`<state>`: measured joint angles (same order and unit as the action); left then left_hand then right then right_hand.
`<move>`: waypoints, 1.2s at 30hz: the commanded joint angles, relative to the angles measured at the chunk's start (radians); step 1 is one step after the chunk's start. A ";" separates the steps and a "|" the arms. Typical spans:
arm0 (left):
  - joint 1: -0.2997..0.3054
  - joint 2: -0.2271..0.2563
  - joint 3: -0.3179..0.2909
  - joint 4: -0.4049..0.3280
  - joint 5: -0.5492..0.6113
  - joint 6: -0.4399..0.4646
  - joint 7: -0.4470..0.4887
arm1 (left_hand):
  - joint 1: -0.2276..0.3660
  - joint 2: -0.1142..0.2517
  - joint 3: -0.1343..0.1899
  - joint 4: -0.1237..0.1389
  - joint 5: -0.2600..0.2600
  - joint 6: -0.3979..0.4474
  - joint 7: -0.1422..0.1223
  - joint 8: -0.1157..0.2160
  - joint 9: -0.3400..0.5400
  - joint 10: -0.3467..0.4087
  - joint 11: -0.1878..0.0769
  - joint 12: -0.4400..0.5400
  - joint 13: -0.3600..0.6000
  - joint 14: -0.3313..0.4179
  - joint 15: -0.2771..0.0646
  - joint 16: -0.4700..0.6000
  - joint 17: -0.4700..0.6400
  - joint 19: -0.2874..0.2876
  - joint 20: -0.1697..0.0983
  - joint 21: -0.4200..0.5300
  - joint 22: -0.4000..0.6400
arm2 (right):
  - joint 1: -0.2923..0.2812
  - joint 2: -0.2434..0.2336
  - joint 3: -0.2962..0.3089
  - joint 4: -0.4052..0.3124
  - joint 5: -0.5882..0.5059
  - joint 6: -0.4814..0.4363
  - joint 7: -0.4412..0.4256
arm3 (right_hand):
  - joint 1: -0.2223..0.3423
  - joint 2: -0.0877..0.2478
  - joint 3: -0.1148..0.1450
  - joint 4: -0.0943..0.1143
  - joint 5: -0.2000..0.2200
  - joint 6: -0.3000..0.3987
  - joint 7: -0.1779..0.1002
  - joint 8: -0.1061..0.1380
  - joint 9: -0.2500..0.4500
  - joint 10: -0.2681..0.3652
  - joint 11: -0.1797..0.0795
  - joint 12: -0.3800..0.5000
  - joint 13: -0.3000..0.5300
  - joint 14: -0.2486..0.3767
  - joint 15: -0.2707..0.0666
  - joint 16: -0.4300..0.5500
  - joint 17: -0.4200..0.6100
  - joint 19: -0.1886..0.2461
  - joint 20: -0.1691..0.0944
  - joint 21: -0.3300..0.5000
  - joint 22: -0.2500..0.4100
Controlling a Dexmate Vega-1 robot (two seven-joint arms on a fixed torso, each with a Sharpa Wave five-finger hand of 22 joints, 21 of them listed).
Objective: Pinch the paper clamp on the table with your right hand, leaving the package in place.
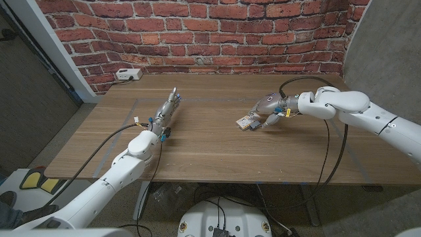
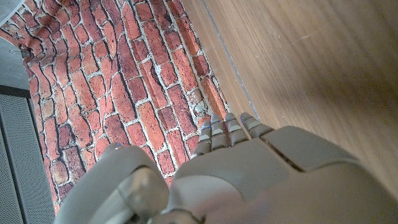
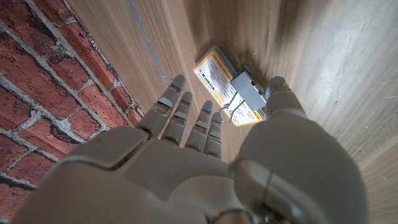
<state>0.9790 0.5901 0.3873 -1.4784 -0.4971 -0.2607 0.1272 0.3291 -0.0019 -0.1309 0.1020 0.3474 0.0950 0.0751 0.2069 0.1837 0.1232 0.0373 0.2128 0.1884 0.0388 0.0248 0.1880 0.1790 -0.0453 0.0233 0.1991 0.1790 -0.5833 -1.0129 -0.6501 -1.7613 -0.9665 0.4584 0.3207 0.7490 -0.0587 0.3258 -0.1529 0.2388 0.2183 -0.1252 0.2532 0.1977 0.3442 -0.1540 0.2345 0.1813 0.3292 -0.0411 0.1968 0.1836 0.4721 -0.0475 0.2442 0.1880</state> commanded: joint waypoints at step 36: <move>-0.008 -0.009 0.007 0.009 -0.002 -0.003 -0.004 | 0.011 0.003 -0.017 0.003 -0.002 0.005 -0.002 -0.005 0.003 -0.001 -0.004 -0.005 0.002 -0.008 0.002 -0.001 0.004 -0.018 0.002 -0.002 0.003 | -0.015 0.000 -0.004 0.011 -0.026 -0.023 -0.087 | 0.023 0.022 0.008 0.013 0.008 0.180 -0.066 0.053 -0.002 0.182 -0.047 0.036 -0.001 0.126 -0.048 0.012 0.003 0.097 -0.022 0.029 0.004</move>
<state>0.9756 0.5832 0.3918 -1.4725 -0.4991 -0.2638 0.1256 0.3344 0.0034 -0.1391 0.1019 0.3474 0.0948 0.0753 0.2029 0.1837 0.1195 0.0337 0.2128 0.1883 0.0332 0.0305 0.1881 0.1790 -0.0545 0.0248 0.1991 0.1789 -0.5971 -1.0160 -0.6486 -1.7571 -0.9825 0.4415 0.2491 0.7662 -0.0416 0.3327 -0.1460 0.2388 0.3883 -0.1879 0.3000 0.1949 0.5131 -0.2005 0.2664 0.1759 0.4438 -0.0479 0.2044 0.1835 0.5588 -0.0517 0.2640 0.1880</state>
